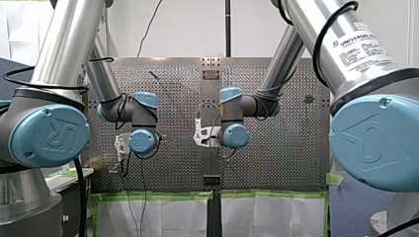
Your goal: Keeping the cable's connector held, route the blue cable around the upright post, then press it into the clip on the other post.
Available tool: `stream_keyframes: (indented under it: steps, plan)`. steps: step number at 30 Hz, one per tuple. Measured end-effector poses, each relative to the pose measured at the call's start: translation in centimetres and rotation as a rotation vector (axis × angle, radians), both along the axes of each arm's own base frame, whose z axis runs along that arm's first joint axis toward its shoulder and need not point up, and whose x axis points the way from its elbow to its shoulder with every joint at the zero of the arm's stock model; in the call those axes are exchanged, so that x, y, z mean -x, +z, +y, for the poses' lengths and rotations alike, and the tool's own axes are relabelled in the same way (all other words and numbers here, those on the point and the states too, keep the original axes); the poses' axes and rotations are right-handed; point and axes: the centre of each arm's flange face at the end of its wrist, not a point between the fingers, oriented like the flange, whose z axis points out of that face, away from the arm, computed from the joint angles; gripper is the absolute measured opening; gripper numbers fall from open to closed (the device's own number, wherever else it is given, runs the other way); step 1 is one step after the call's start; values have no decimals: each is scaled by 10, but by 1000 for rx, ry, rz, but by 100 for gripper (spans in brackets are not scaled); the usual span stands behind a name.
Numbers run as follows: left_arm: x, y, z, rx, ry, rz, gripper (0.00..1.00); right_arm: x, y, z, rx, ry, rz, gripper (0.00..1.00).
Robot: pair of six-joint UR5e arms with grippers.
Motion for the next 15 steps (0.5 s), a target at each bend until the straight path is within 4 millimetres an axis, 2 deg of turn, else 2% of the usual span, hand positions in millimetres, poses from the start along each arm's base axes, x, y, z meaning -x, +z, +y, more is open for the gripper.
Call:
stream_keyframes:
  steps: [6,15]
  plan:
    - [-12,24,6,19,39,-24,0,-6,39,-7,20,9,-32,0]
    - [-41,78,4,95,56,-106,0,-19,109,-17,75,49,-118,0]
